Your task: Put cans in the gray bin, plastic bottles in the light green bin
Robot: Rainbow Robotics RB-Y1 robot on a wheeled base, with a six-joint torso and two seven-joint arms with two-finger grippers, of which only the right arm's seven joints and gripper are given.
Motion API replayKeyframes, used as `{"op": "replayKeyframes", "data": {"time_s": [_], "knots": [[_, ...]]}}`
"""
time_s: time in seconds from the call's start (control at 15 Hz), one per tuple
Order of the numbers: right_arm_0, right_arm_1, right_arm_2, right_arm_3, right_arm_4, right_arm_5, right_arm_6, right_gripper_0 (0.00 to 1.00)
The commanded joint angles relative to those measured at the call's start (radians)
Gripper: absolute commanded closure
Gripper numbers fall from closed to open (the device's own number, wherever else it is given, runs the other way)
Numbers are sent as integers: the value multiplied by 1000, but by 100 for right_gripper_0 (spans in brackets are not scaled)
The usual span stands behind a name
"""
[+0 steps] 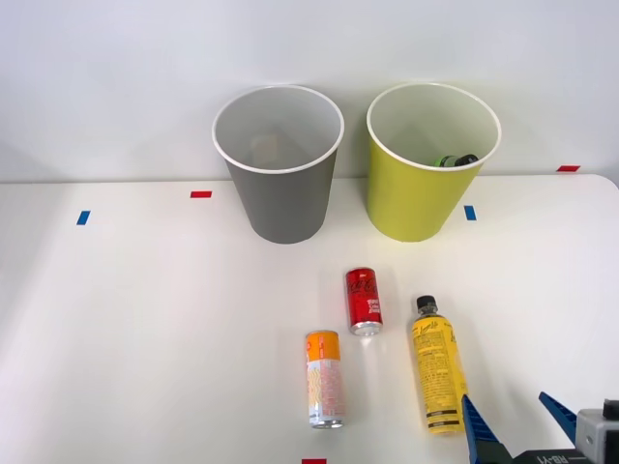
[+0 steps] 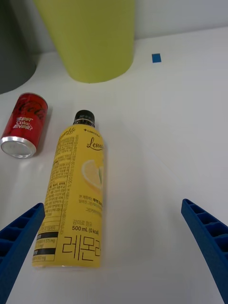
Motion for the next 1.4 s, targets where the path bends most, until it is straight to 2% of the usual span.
{"op": "replayKeyframes", "data": {"time_s": [0.07, 0.2, 0.4, 0.6, 0.73, 0.93, 1.13, 1.4], "knots": [[-110, -62, -16, -180, -16, 464, -125, 0], [-185, -89, -13, -180, -36, 566, -137, 0], [-319, -114, -31, -180, -141, 696, -252, 0], [-463, -115, -33, -180, -168, 899, -260, 0], [-550, -111, -48, -180, -223, 1027, -267, 0], [-648, -108, -51, -180, -280, 1158, -287, 0], [-762, -82, -50, -134, -352, 1176, -290, 0], [-840, -65, -50, -37, -337, 1178, -275, 0]]}}
